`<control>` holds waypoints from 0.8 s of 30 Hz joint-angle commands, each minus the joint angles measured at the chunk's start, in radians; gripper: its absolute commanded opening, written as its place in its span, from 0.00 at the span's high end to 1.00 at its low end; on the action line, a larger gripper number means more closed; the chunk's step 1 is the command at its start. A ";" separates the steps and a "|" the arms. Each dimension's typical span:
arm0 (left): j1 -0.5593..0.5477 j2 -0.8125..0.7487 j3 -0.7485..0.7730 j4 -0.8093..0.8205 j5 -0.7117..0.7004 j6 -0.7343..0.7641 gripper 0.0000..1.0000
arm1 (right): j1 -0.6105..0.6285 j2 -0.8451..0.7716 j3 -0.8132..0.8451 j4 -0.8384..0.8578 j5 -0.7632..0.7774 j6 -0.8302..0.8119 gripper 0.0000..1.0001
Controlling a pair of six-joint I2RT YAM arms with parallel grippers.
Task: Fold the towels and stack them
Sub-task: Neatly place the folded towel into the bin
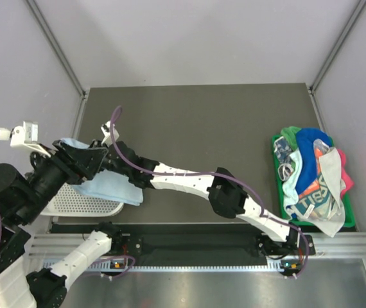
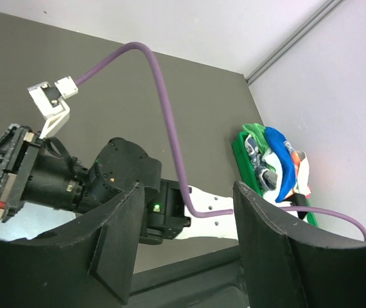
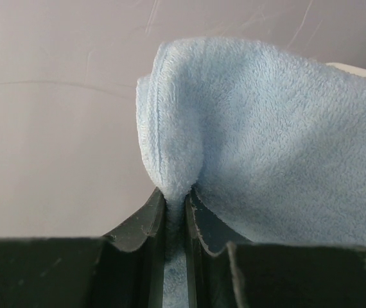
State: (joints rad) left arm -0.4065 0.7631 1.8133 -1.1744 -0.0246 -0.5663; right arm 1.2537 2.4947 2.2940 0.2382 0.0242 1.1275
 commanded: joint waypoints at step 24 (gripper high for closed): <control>0.003 -0.016 -0.065 0.062 0.011 -0.009 0.38 | 0.056 0.145 0.200 0.326 0.063 -0.014 1.00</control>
State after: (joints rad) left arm -0.4065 0.7578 1.7500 -1.1629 -0.0154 -0.5755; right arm 1.2869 2.6266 2.4275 0.4587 0.0647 1.1263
